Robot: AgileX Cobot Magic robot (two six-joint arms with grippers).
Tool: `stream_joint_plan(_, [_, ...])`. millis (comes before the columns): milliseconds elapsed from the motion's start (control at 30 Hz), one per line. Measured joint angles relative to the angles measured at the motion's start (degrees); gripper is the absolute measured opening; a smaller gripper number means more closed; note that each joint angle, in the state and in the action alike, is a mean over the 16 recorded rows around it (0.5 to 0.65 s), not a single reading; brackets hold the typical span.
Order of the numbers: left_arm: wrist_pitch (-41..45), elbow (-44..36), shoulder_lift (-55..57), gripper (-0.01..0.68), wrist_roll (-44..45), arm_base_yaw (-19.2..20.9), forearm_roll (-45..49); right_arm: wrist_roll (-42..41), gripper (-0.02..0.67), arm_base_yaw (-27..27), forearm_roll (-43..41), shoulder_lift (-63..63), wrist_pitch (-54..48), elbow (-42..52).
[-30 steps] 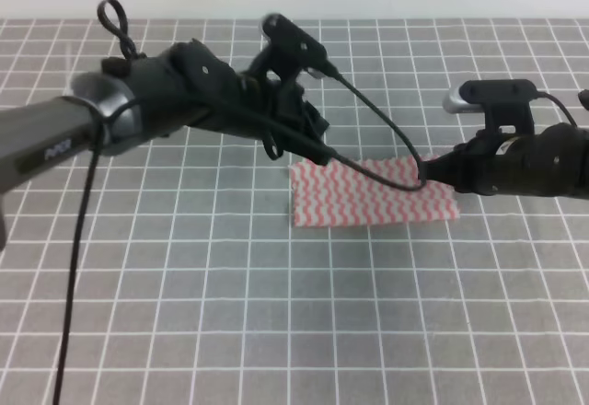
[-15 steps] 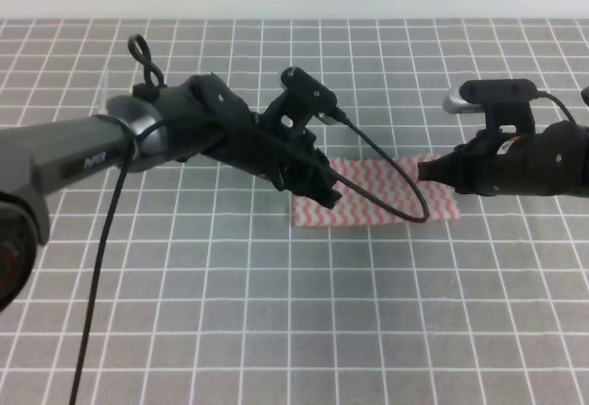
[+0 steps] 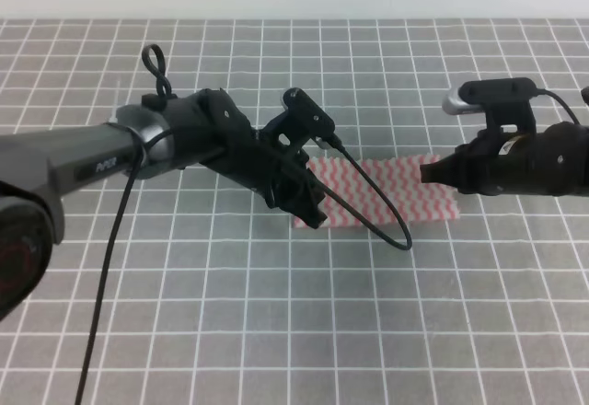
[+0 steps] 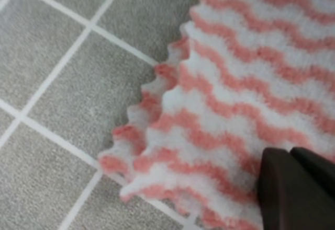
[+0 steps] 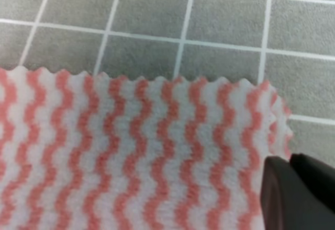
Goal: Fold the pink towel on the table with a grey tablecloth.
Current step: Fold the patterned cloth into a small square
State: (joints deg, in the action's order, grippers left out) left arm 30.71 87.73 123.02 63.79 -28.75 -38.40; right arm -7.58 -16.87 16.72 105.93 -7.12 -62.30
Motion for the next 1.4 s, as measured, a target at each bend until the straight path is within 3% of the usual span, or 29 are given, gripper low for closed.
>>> stream_joint_plan(433, [0.44, 0.32, 1.35, -0.003, -0.64, 0.09, -0.13, 0.01, 0.255, 1.55, 3.54, 0.99, -2.84, -0.04])
stream_joint_plan(1400, [1.02, 0.25, 1.53, -0.003, -0.68, 0.18, -0.34, 0.53, 0.281, 1.8, 3.3, 7.33, -21.15, -11.13])
